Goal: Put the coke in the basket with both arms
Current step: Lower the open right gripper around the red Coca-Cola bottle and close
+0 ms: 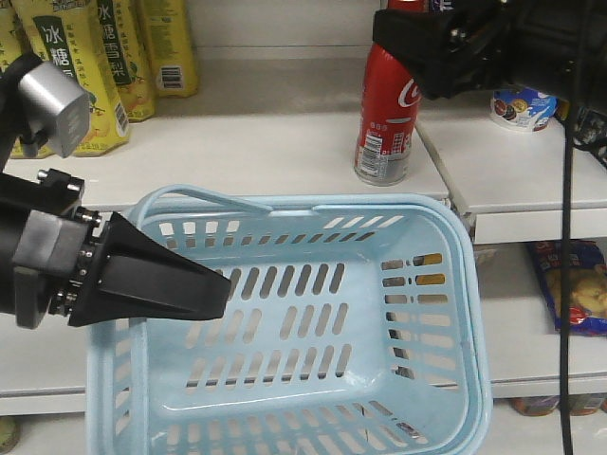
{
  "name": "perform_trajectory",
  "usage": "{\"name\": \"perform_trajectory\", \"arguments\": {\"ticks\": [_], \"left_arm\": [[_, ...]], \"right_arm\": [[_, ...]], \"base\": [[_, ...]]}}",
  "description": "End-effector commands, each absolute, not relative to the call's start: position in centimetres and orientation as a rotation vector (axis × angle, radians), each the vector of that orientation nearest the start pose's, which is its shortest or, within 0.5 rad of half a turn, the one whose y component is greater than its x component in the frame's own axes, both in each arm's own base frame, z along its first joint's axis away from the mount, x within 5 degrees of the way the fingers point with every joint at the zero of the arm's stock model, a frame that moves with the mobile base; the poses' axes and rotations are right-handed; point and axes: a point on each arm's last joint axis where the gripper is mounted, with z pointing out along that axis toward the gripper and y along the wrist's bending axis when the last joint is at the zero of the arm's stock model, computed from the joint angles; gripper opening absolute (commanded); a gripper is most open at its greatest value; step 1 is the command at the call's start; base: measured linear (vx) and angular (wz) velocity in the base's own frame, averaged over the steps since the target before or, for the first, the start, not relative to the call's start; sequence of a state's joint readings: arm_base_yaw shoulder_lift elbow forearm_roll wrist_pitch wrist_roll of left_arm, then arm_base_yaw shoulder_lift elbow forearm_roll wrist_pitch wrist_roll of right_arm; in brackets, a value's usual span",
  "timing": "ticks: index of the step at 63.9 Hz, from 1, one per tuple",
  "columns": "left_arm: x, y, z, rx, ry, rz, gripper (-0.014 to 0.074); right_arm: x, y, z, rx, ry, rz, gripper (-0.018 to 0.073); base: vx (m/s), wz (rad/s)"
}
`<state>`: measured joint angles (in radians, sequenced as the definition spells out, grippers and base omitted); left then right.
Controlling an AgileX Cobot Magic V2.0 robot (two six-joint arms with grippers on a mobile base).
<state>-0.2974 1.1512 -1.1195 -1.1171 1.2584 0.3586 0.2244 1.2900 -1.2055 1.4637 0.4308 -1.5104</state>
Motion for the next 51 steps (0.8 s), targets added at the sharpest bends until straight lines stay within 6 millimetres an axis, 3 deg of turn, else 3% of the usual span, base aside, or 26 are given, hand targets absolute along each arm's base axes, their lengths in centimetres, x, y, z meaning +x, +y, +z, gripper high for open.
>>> {"name": "perform_trajectory", "arguments": {"ticks": [1, 13, 21, 26, 38, 51], "left_arm": [[16.0, -13.4, 41.6, 0.566, 2.184, -1.577, -0.0008], [16.0, -13.4, 41.6, 0.566, 2.184, -1.577, -0.0008], [16.0, -13.4, 41.6, 0.566, 2.184, -1.577, -0.0008], [16.0, -13.4, 41.6, 0.566, 2.184, -1.577, -0.0008], [16.0, -13.4, 41.6, 0.566, 2.184, -1.577, -0.0008], [16.0, -13.4, 41.6, 0.566, 2.184, -1.577, -0.0008]], "right_arm": [[28.3, 10.9, 44.5, -0.491, 1.478, 0.453, 0.0630], [31.3, 12.1, 44.6, -0.475, 1.485, 0.463, 0.0589], [31.8, 12.3, 44.6, -0.450, 1.494, 0.488, 0.0488], [31.8, 12.3, 44.5, -0.433, 1.505, 0.509, 0.0377], [31.4, 12.1, 44.9, -0.451, 1.492, 0.492, 0.0001], [28.5, 11.2, 47.4, -0.482, 1.430, 0.443, -0.0005]], "base": [[0.00, 0.00], [0.00, 0.00], [0.00, 0.00], [0.00, 0.00], [0.00, 0.00], [0.00, 0.00]]}}
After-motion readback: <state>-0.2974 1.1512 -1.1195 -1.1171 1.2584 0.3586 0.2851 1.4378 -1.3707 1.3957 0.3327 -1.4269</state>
